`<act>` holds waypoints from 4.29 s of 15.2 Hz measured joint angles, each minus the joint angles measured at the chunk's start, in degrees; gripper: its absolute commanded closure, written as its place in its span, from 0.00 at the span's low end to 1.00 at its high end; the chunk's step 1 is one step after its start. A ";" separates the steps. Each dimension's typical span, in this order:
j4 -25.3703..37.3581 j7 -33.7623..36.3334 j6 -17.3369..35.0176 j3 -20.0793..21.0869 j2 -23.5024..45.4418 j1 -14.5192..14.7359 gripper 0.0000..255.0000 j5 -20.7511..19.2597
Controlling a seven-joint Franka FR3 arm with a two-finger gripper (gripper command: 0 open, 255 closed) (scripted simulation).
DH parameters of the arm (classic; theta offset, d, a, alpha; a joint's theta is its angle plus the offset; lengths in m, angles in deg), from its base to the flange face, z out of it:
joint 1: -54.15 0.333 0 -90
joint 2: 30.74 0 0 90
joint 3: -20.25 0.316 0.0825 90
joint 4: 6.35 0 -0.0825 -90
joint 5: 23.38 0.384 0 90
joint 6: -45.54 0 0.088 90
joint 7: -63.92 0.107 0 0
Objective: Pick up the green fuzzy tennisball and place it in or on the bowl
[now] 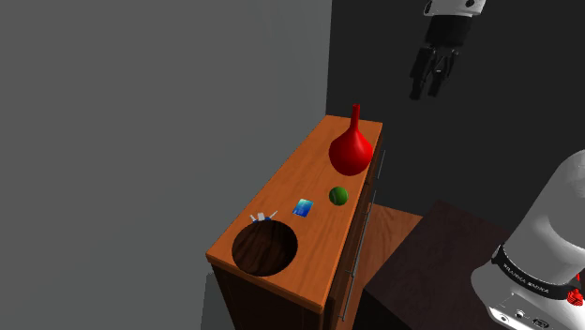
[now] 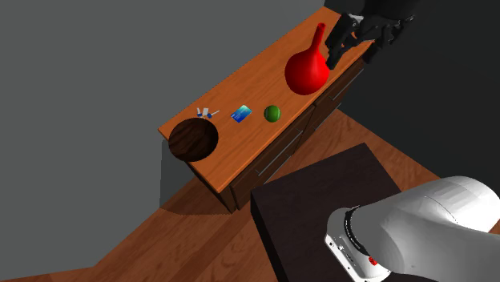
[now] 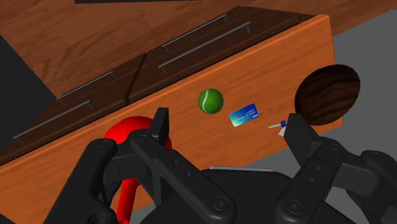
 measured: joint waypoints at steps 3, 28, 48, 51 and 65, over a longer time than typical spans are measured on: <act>-0.45 -0.24 1.63 0.43 1.71 0.34 0.00 -0.12; 5.97 -1.60 34.21 6.54 51.26 4.88 0.00 -8.63; 9.42 -0.41 42.22 6.14 64.66 5.85 1.00 -12.36; 9.43 -0.41 42.22 6.12 64.67 5.83 1.00 -12.36; 9.50 -1.04 37.88 6.39 60.46 5.69 1.00 -11.72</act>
